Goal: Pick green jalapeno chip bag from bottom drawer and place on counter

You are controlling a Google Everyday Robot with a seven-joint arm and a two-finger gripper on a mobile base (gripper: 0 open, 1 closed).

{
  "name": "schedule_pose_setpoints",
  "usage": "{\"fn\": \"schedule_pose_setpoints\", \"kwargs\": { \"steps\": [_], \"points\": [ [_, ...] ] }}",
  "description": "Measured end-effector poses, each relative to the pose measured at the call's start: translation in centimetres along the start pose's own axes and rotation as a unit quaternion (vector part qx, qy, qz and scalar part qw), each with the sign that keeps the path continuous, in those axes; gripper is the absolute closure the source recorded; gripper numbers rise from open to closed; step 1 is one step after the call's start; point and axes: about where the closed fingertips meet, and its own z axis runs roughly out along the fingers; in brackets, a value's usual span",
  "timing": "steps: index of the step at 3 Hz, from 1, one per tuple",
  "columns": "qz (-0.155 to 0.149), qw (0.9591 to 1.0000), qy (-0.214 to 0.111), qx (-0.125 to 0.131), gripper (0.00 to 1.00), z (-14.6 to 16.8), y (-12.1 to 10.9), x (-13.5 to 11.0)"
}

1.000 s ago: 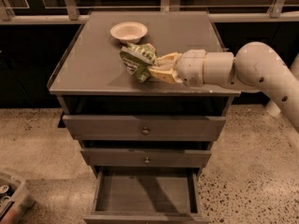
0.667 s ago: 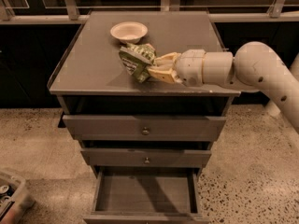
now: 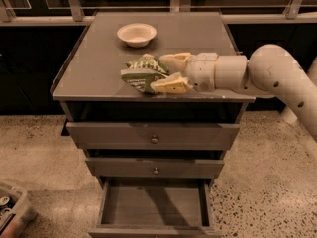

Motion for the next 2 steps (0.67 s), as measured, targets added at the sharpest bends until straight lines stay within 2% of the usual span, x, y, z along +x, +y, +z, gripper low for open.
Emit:
{"fn": "schedule_pose_setpoints", "kwargs": {
  "steps": [1, 2],
  "points": [
    [0.000, 1.0000, 0.000, 0.000, 0.00, 0.00, 0.00, 0.00],
    [0.000, 1.0000, 0.000, 0.000, 0.00, 0.00, 0.00, 0.00]
  ]
}}
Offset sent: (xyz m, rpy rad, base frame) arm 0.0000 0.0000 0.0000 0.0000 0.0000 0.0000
